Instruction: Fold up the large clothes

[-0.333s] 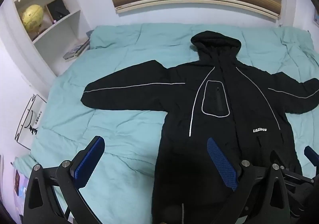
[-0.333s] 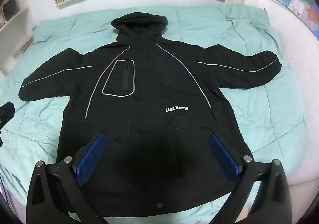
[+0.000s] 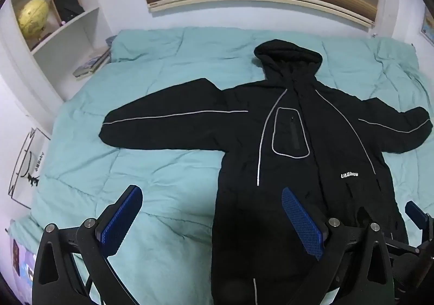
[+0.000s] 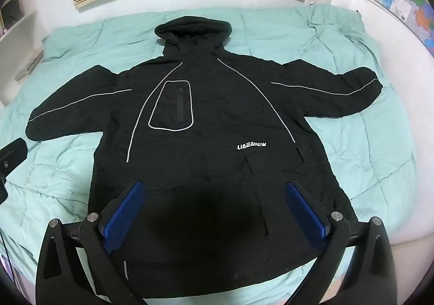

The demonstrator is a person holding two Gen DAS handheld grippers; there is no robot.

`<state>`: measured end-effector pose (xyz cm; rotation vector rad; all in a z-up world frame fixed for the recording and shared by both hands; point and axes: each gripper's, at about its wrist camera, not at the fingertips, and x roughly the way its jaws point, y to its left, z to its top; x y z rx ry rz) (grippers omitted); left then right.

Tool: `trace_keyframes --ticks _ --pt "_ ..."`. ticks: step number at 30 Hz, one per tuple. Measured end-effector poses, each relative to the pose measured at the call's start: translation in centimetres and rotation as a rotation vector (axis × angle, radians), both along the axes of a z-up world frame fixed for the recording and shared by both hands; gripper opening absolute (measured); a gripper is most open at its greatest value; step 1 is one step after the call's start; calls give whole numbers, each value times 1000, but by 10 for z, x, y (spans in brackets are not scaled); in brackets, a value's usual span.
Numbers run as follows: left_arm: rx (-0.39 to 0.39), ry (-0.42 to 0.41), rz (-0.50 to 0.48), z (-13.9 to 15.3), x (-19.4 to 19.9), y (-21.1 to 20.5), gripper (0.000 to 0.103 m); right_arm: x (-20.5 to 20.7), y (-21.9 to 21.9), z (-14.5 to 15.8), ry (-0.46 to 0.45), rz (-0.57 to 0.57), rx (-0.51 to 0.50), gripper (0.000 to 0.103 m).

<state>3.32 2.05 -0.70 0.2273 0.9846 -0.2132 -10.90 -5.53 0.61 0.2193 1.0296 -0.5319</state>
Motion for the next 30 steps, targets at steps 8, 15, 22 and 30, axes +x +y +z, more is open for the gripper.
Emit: trace_keyframes --ticks 8,15,22,30 --pt "-45 -15 -34 12 15 9 102 6 -6 7 -10 -14 -23 103" --pt "-100 16 -42 4 32 24 102 16 2 6 2 -28 -37 103" --pt "-83 12 8 -2 53 45 102 33 15 13 7 -1 -59 103" --pt "-96 50 70 -12 75 67 102 51 28 21 -3 44 -73 103"
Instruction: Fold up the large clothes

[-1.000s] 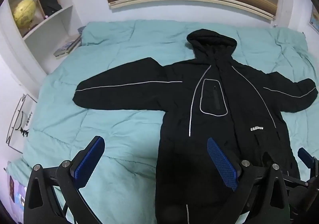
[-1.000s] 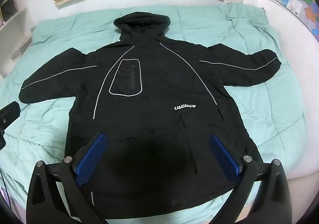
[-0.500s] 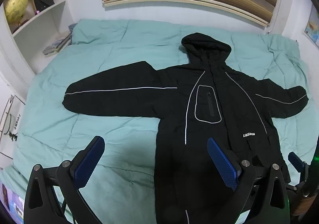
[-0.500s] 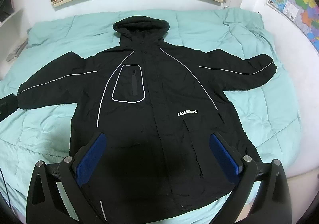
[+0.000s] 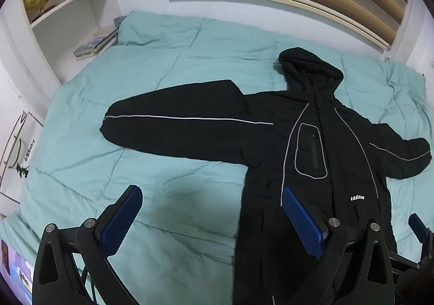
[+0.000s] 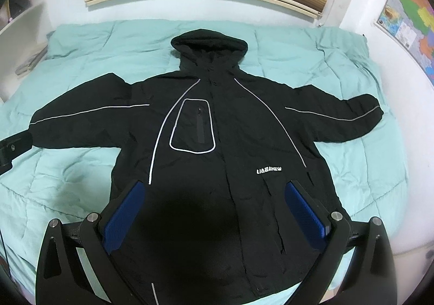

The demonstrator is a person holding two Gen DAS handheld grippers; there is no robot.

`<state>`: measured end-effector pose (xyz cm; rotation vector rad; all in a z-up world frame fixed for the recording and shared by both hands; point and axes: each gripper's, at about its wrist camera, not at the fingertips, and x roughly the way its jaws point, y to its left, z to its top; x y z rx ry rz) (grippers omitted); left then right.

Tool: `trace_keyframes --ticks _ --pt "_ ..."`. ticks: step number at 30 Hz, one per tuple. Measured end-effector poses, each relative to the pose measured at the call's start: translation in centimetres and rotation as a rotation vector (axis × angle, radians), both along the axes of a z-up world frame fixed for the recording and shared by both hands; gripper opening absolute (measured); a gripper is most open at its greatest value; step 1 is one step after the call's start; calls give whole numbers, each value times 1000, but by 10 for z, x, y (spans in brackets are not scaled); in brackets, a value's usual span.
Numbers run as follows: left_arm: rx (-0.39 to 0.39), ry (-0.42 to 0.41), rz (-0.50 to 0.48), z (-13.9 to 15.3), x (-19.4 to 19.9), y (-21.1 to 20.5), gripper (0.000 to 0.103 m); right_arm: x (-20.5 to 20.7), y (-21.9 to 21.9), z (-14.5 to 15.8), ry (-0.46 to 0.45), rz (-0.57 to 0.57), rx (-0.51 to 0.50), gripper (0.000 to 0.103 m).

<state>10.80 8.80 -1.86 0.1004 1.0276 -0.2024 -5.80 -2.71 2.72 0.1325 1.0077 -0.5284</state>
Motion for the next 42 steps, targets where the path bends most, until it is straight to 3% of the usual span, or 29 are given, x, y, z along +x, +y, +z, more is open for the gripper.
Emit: trace_keyframes --ticks 35,42 --pt "19 109 -39 -39 44 -13 102 53 -13 -54 136 7 78 103" --pt "31 135 0 -55 59 -3 102 69 -11 -65 158 23 86 103"
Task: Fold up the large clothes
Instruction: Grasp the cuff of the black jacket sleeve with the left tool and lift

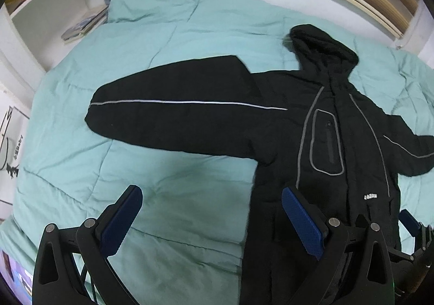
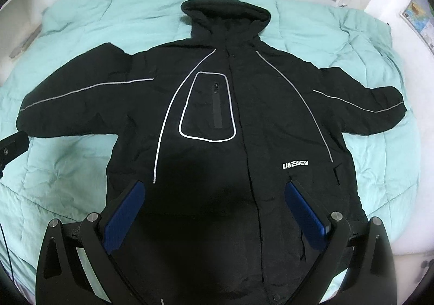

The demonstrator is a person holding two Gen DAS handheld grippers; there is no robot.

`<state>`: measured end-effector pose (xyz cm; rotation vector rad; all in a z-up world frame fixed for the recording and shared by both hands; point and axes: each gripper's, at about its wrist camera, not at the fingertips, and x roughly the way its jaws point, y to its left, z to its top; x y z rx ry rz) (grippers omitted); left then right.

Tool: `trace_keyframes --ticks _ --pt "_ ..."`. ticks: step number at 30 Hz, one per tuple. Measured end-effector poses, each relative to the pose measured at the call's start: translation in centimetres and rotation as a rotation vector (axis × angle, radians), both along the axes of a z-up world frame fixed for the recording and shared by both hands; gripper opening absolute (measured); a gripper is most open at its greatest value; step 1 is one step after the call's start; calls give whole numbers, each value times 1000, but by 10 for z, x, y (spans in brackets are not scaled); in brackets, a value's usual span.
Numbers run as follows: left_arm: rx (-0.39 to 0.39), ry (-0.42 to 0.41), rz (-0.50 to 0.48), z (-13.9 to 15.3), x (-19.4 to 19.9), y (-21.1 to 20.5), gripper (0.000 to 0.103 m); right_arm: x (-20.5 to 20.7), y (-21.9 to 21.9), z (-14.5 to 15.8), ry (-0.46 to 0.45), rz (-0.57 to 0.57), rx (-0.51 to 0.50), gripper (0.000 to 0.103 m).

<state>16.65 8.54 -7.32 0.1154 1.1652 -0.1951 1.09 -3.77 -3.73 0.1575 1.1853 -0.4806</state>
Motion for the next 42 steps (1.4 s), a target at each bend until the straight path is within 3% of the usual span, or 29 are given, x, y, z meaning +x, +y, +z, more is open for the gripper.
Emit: trace_keyframes --ticks 5,11,18,22,29,34,35,37,39,42 --pt "5 46 87 -30 22 27 102 14 8 -13 27 35 6 103" --pt "-22 14 307 -56 67 112 102 35 28 -26 6 152 -1 103" --pt "-180 -49 454 -89 122 213 102 83 59 -40 -52 316 -12 101" --pt "-348 -14 495 -126 157 253 102 117 78 -54 -44 371 9 97" --pt "-507 21 548 -174 192 276 102 149 96 -75 -31 440 -7 97" --pt "-460 19 532 -190 208 262 101 163 93 -87 -16 442 -2 97" --pt "-447 11 528 -191 210 260 96 165 92 -88 -17 442 -5 97" --pt "-419 -4 512 -189 211 254 72 173 89 -90 -23 440 -12 97" --pt "-385 -30 493 -182 211 249 37 180 85 -92 -33 440 -12 97" --pt "-373 -106 494 -158 203 248 21 191 81 -94 -53 439 2 90"
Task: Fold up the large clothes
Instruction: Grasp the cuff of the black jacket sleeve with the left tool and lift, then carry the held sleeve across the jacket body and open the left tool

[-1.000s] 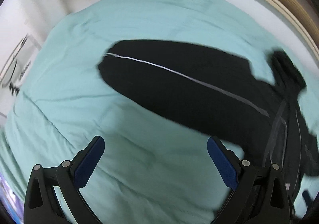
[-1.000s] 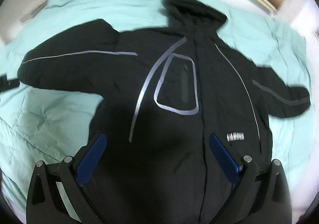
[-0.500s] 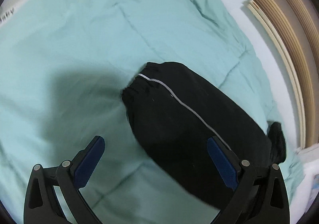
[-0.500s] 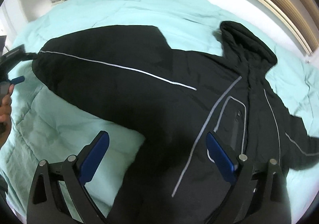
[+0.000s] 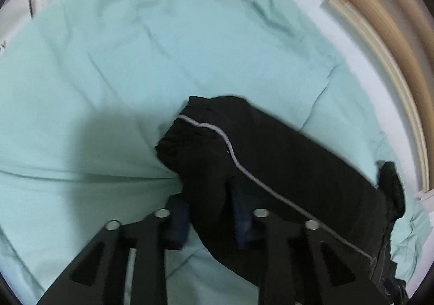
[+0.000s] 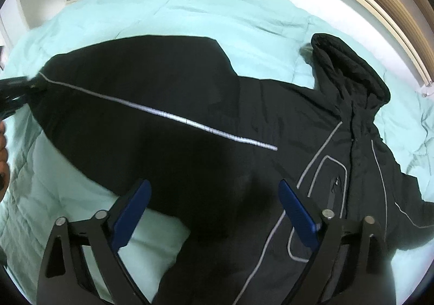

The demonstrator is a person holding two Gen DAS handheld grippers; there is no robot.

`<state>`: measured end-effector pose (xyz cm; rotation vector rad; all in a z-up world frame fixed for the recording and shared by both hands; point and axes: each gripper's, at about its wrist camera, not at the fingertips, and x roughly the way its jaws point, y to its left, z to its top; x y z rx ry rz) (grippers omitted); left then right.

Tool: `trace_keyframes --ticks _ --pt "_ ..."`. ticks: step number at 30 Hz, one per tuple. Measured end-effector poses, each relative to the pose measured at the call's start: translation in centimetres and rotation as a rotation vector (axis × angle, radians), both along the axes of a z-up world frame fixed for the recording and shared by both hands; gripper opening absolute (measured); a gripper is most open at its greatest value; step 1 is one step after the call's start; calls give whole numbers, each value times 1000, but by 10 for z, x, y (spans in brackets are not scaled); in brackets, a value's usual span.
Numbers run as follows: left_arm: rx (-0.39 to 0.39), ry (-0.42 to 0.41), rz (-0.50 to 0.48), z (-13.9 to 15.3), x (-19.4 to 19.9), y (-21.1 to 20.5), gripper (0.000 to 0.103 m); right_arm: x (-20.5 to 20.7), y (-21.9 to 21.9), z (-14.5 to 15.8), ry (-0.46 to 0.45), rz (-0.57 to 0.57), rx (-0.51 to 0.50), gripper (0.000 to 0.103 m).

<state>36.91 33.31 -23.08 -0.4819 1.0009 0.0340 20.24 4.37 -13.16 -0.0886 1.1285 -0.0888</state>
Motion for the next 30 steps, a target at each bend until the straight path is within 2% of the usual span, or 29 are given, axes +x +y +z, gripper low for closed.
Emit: trace_keyframes --ticks 1,2,3,5,6,10,12,14,15,23,27,30 --pt "-12 -30 9 13 -8 1 20 3 -2 1 -10 -6 22 84" --pt "-16 -52 21 23 -15 2 19 6 -6 5 -31 -17 79 67" --pt "-20 -68 36 32 -24 4 19 9 -9 8 -48 -21 138 56" --pt "-53 -71 74 37 -38 13 19 16 -11 10 -67 -21 206 56" --pt "-69 -46 100 31 -41 18 18 24 -8 6 -69 -20 214 56" --pt "-60 27 120 7 -42 19 17 47 2 -28 7 -7 236 56" --pt "-65 14 119 9 -39 17 17 55 9 -54 73 11 208 56" --pt "-106 -10 117 17 -45 20 17 61 16 -73 126 48 169 56" --pt "-111 -27 110 23 -47 20 17 62 17 -74 126 56 163 56" --pt "-19 -174 -32 100 -69 -22 17 52 -16 -38 109 -7 288 56" --pt "-4 -236 -141 131 -79 -62 16 28 -44 -13 72 -38 318 56" --pt "16 -287 -273 153 -90 -115 15 8 -73 8 37 -72 322 56"
